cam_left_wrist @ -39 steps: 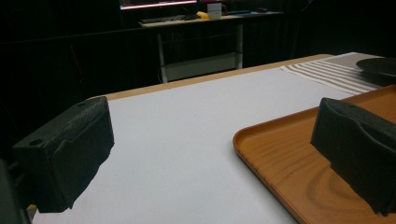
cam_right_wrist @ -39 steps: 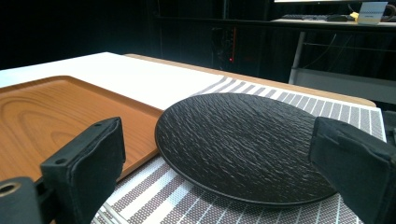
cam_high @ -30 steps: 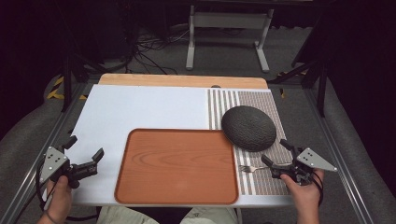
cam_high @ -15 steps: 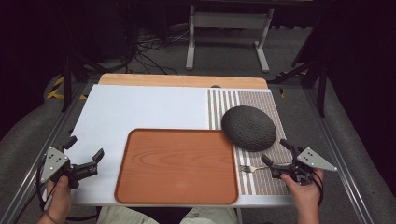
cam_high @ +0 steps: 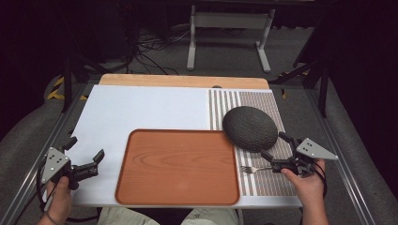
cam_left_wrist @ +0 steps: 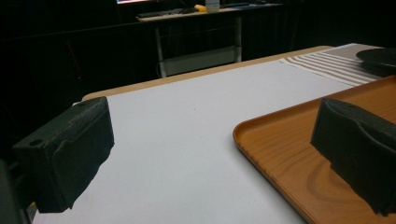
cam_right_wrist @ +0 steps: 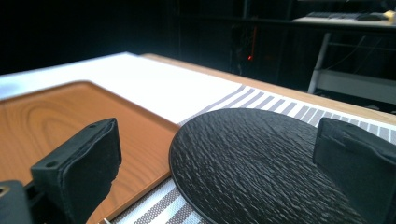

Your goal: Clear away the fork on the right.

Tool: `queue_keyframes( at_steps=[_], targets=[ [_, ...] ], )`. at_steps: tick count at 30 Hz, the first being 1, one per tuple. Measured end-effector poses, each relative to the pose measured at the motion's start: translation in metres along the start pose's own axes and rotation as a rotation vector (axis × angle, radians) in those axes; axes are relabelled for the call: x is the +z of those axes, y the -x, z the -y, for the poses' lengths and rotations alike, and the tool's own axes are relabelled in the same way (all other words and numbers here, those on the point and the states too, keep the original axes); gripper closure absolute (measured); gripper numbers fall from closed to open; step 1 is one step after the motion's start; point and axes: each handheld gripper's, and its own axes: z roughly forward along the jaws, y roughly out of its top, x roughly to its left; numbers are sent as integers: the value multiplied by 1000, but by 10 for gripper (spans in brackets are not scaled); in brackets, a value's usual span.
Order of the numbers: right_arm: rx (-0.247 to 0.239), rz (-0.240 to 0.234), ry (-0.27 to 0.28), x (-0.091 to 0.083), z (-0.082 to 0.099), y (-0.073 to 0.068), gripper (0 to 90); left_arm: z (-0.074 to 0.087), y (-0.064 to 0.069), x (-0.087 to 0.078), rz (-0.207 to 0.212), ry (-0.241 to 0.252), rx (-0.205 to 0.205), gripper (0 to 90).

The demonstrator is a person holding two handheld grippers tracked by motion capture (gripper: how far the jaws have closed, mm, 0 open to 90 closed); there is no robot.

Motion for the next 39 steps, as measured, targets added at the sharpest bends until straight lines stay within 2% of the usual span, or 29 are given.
queue_keyframes(
  at_steps=[2, 4, 5, 10, 11, 13, 16, 17, 22, 24, 31, 39],
  targets=[
    [-18, -12, -34, 2, -7, -1, 20, 0, 0, 0, 0, -1, -1, 1],
    [-60, -29, -92, 6, -16, -2, 27, 0, 0, 0, 1, -1, 3, 1],
    [-60, -29, -92, 6, -16, -2, 27, 0, 0, 0, 1, -1, 3, 1],
    [-146, -55, -213, 13, -33, -1, 32, -1, 0, -1, -1, 2, 3, 1],
    [-146, -55, -213, 13, -33, -1, 32, -1, 0, -1, -1, 2, 3, 1],
    [-196, -63, -276, 16, -41, -2, 40, -1, 0, -1, -3, 2, 2, 1],
    [-237, -75, -339, 19, -48, -2, 44, -1, 0, -1, -3, 1, 2, 1],
    [-237, -75, -339, 19, -48, -2, 44, -1, 0, -1, -3, 1, 2, 1],
    [-302, -103, -450, 27, -55, -5, 53, -1, 0, -1, -3, 2, 1, 1],
    [-310, -106, -464, 28, -55, -5, 54, -1, 0, -1, -3, 2, 0, 1],
    [-388, -149, -597, 39, -60, -4, 63, -1, 0, -1, -4, 5, -2, 1],
    [-429, -172, -698, 45, -61, -5, 70, -1, 0, -1, 2, -5, 2, 1]
  ],
)
